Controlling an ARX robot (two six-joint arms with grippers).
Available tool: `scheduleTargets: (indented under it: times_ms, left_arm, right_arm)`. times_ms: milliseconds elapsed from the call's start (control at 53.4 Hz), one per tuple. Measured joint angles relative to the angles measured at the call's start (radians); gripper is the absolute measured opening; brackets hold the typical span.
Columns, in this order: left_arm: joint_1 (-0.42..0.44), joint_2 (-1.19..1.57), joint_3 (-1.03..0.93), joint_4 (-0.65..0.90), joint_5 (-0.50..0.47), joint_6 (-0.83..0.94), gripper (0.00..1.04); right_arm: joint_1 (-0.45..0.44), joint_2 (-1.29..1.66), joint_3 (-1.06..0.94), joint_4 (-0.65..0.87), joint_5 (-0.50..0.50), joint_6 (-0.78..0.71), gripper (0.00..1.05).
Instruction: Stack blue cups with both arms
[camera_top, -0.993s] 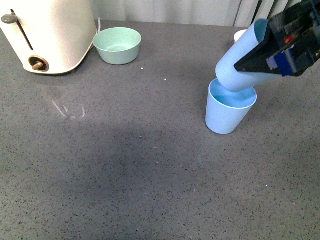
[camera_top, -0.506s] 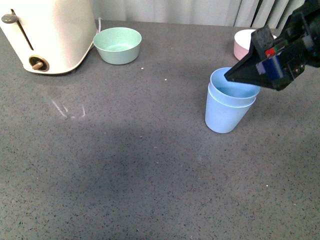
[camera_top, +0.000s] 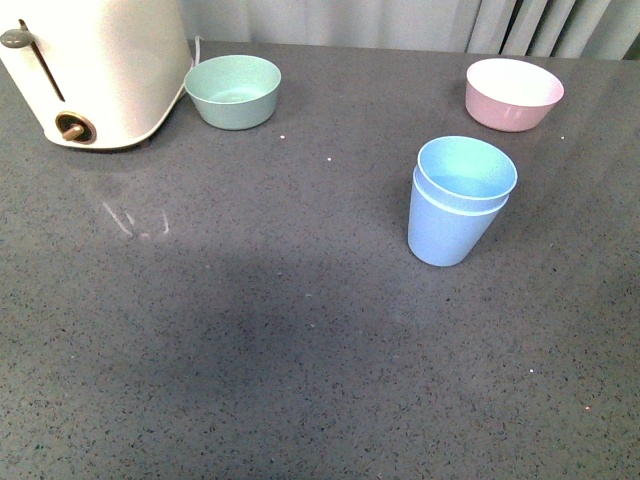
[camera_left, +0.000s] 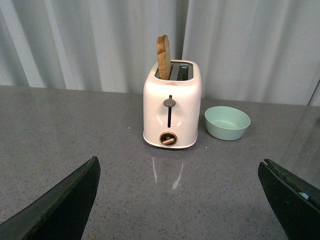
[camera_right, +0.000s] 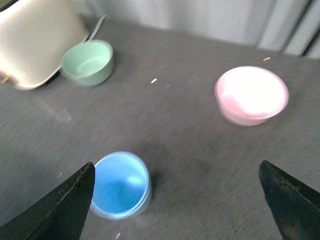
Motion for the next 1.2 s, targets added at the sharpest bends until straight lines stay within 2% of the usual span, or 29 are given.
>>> scheduleTargets:
  times_ms: [37, 94, 131, 206, 281, 393, 431, 600, 1199]
  left_arm:
    - [0.0, 0.0, 0.0, 0.0, 0.0, 0.0, 0.96]
    - [0.0, 0.0, 0.0, 0.0, 0.0, 0.0, 0.96]
    - [0.0, 0.0, 0.0, 0.0, 0.0, 0.0, 0.96]
    - [0.0, 0.0, 0.0, 0.0, 0.0, 0.0, 0.96]
    - [0.0, 0.0, 0.0, 0.0, 0.0, 0.0, 0.96]
    - [0.0, 0.0, 0.0, 0.0, 0.0, 0.0, 0.96]
    - [0.0, 0.0, 0.0, 0.0, 0.0, 0.0, 0.96]
    - [0.0, 0.0, 0.0, 0.0, 0.0, 0.0, 0.96]
    - [0.0, 0.0, 0.0, 0.0, 0.0, 0.0, 0.96]
  right_arm:
    - [0.014, -0.002, -0.046, 0.125, 0.11, 0.023, 0.89]
    - [0.027, -0.019, -0.174, 0.406, 0.315, 0.063, 0.77]
    - [0.027, -0.043, -0.257, 0.546, 0.388, 0.076, 0.68]
    - [0.018, -0.115, -0.363, 0.663, 0.403, 0.093, 0.51]
    - [-0.014, -0.177, -0.441, 0.684, 0.356, 0.097, 0.33]
    - [-0.041, -0.25, -0.54, 0.687, 0.35, 0.1, 0.07]
    - [-0.041, -0.267, -0.554, 0.687, 0.347, 0.099, 0.02]
    - [-0.042, -0.364, -0.63, 0.674, 0.347, 0.101, 0.02]
    - [-0.042, -0.722, -0.787, 0.488, 0.348, 0.102, 0.02]
